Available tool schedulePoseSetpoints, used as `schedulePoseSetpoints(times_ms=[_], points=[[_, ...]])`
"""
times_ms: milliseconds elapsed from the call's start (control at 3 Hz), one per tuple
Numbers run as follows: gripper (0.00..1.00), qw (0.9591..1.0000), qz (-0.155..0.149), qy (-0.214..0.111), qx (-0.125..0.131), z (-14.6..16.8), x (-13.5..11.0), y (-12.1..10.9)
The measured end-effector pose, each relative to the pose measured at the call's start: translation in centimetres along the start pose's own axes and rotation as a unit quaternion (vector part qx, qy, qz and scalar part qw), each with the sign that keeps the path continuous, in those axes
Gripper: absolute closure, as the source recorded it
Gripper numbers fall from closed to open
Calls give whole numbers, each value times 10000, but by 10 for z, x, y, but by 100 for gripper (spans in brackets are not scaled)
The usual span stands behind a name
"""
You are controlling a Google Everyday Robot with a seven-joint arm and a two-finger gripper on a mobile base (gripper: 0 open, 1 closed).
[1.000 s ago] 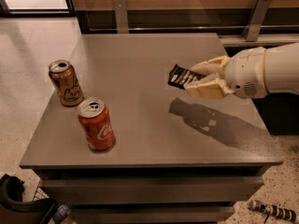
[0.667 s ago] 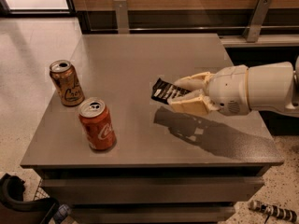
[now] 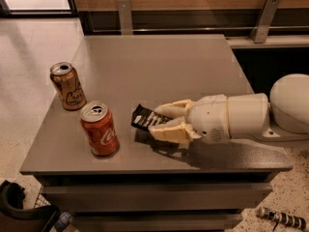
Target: Move rxbar chocolate near coke can
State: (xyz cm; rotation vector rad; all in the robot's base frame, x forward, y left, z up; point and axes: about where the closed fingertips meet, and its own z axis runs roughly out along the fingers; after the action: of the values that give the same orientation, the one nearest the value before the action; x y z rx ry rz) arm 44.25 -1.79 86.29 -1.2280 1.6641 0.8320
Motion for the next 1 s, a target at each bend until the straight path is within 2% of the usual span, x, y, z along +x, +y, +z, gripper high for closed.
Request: schedulePoseSetpoints(times_ms=[333,1000], points=[[66,10000,23,1,-55,4,1,3],[5,10000,-14,15,-90,7,-1,6]])
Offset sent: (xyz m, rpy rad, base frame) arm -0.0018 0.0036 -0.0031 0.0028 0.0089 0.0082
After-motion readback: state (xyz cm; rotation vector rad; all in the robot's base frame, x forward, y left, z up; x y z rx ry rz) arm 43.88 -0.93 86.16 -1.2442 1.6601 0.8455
